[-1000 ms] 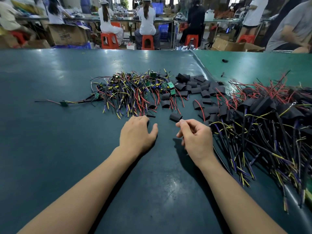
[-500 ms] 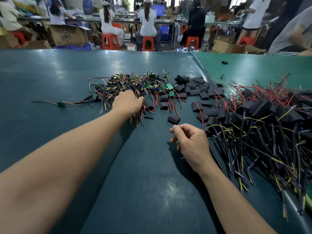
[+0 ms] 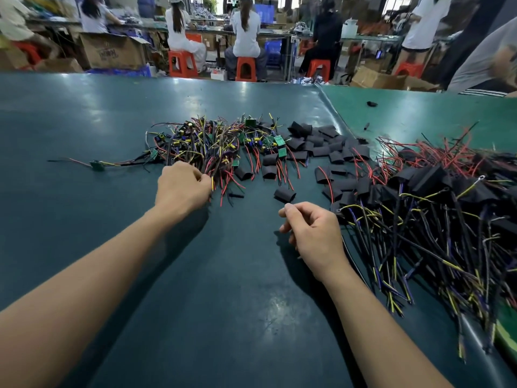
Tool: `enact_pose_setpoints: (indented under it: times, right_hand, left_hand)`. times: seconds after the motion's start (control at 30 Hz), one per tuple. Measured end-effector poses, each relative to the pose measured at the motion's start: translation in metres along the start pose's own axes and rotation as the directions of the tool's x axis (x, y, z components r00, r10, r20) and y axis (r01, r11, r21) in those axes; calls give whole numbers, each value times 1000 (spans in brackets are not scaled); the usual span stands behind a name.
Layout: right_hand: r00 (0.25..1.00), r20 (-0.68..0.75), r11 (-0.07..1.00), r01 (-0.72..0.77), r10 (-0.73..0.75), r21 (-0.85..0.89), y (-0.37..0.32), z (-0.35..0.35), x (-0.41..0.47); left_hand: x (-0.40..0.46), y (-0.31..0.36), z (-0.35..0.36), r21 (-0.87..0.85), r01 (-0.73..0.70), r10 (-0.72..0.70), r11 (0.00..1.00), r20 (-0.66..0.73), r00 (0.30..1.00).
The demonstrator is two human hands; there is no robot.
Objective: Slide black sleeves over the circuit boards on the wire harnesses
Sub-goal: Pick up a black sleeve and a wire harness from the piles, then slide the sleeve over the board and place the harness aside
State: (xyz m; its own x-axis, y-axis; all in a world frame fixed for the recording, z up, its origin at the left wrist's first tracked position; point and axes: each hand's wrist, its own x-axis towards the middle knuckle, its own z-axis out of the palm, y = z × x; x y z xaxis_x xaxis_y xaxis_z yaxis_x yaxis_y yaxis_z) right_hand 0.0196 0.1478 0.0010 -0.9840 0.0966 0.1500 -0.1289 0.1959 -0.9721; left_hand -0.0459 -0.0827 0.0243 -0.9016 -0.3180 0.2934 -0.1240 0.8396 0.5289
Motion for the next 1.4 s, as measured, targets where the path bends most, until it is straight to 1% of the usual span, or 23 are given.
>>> enact_pose_setpoints:
  times: [0.17, 0.23, 0.33, 0.4, 0.43, 0.5, 0.53, 0.57, 0.63, 0.67, 0.73, 0.8, 0.83, 0.87, 0.9, 0.93, 0.97, 1.03, 1.13, 1.2, 1.27, 1.3, 1.4]
  right_hand:
    - [1000, 1, 1000, -1, 1, -12, -1, 0, -1]
    - [1000, 0, 1000, -3, 3, -3, -1, -1, -1]
    - [1000, 5, 1000, -3, 3, -3, -2, 0, -2]
    - [1000, 11, 1000, -6, 6, 3, -2, 0, -2]
    - [1000, 14, 1000, -8, 8, 3, -3, -1, -2]
    - [1000, 17, 1000, -8, 8, -3, -3, -1, -3]
    - [1000, 16, 1000, -8, 8, -2, -3, -1, -3]
    - [1000, 14, 1000, -7, 7, 3, -3, -1, -3]
    - [1000, 9, 1000, -6, 6, 15, -2, -1, -3]
    - [1000, 7, 1000, -4, 4, 19, -2, -1, -3]
    - [1000, 6, 1000, -1, 1, 21, -1, -2, -2]
    - [1000, 9, 1000, 6, -6, 7, 0, -2, -1]
    - [1000, 9, 1000, 10, -9, -6, 1, -2, 0]
    - [1000, 9, 1000, 11, -10, -20, 2, -1, 1]
    - [1000, 12, 1000, 9, -9, -23, 3, -1, 2]
    - [1000, 21, 1000, 8, -8, 1, 3, -1, 3]
    - [999, 41, 998, 4, -7, 60, 2, -1, 4]
    - [994, 111, 977, -13, -11, 214, -1, -2, 3]
    - [980, 197, 939, -36, -34, 342, -4, -1, 1]
    - [987, 162, 917, -43, -24, 398, -6, -1, 0]
    - [999, 51, 916, -10, -11, 401, -7, -4, 0]
    - [999, -10, 932, 32, -31, 362, -7, -7, 1]
    - [987, -112, 952, 138, -111, 274, -9, -13, 4]
  left_hand:
    - [-28, 7, -14, 78, 16, -22, 997, 75, 997]
    - [-34, 13, -18, 167, 1, -29, 986, 162, 986]
    - [-23, 15, -28, 356, -34, -94, 934, 337, 937]
    - [-5, 14, -32, 379, -24, -126, 925, 366, 922]
    - [4, 15, -31, 362, -11, -112, 932, 317, 942]
    - [21, 15, -21, 322, 6, -53, 947, 138, 989]
    - [26, 15, -14, 275, 21, -47, 961, 87, 995]
    - [30, 16, -8, 207, 29, -47, 978, 83, 995]
    - [34, 15, 4, 81, -8, -1, 997, 120, 993]
    - [34, 14, 7, 61, -36, 29, 997, 115, 993]
    - [32, 14, 9, 37, -32, 30, 999, 42, 999]
    - [25, 18, 6, -90, 18, -27, 996, -98, 995]
    - [18, 21, 2, -175, 7, -42, 985, -199, 979]
    - [10, 25, -3, -236, -48, -31, 971, -320, 947]
    - [-1, 28, -7, -247, -142, 21, 958, -436, 900]
    - [-13, 31, -11, -214, -255, 111, 943, -520, 847]
    - [-25, 35, -12, -172, -369, 221, 913, -551, 805]
    - [-48, 43, -9, -140, -554, 432, 820, -483, 761]
    - [-78, 58, 7, -85, -693, 643, 716, -308, 701]
    - [-92, 65, 18, 1, -751, 736, 661, -195, 648]
    - [-97, 66, 27, -8, -785, 777, 619, -137, 614]
    - [-96, 64, 30, -54, -778, 768, 626, -125, 628]
    - [-90, 57, 30, -228, -674, 674, 703, -92, 733]
